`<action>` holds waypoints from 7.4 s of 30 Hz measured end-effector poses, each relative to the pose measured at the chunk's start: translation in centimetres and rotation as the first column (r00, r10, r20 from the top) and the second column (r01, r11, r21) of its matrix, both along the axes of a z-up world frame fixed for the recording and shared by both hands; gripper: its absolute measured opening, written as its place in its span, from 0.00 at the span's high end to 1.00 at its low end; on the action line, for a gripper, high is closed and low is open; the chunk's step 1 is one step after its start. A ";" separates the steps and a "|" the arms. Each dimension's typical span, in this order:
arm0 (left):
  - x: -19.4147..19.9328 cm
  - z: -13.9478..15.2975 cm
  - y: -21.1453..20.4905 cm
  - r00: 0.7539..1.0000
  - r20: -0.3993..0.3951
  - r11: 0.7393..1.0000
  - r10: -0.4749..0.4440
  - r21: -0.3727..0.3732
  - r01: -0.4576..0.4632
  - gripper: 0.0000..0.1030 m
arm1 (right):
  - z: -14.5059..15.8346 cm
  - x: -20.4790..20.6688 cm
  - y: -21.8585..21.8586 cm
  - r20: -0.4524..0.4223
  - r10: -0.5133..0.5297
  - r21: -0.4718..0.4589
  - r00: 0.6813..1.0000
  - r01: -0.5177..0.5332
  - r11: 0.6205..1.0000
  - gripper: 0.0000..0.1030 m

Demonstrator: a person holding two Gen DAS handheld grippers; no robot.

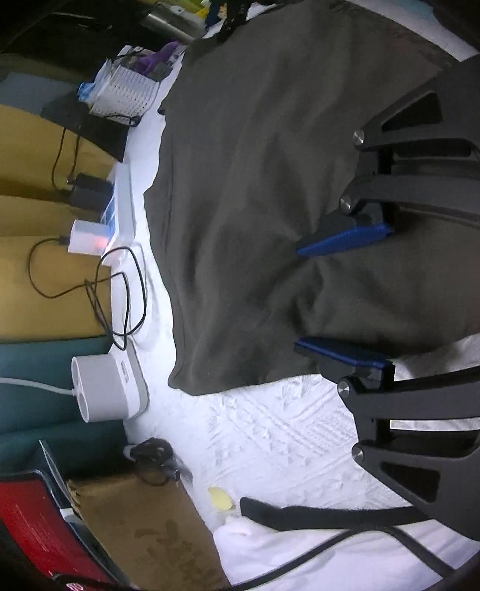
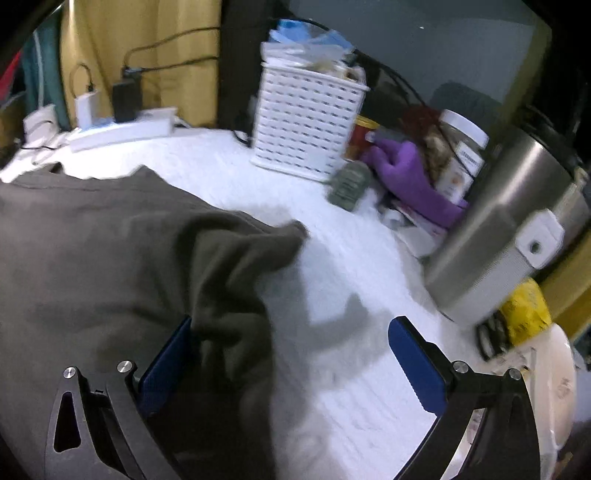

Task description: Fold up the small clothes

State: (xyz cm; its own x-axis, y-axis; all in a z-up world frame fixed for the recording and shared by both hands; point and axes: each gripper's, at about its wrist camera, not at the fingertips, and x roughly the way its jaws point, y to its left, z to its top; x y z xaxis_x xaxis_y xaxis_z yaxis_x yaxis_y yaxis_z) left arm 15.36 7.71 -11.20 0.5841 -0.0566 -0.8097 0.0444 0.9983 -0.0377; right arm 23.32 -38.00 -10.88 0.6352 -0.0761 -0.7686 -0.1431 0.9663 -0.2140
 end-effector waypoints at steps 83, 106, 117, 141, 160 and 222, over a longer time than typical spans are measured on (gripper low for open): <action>-17.4 2.1 1.4 0.994 -0.068 0.991 -0.090 -0.101 0.082 0.84 | 0.9 -21.8 -2.8 -0.004 -0.265 0.209 0.964 0.260 0.943 0.26; -7.0 4.1 2.4 0.993 0.109 0.996 0.045 -0.087 -0.035 0.44 | 4.1 -14.2 -1.5 0.033 -0.202 0.190 0.979 0.193 0.963 0.26; 3.8 1.0 3.5 0.998 0.050 1.000 0.025 -0.014 -0.025 0.44 | 3.3 -8.4 -1.1 0.029 -0.175 0.219 0.984 0.165 0.962 0.26; 5.3 2.2 3.7 0.995 0.096 0.997 0.034 0.064 -0.041 0.79 | 3.7 -9.3 -1.5 0.020 -0.229 0.218 0.973 0.220 0.951 0.26; -4.5 5.5 -0.7 0.978 0.188 0.991 -0.087 -0.080 0.103 0.50 | 3.3 -19.1 -2.8 -0.031 -0.311 0.340 0.950 0.303 0.890 0.26; -8.4 4.5 7.2 0.970 0.236 0.990 0.048 -0.140 -0.015 0.50 | 8.9 -8.7 16.7 0.125 0.105 0.253 0.987 -0.134 0.958 0.87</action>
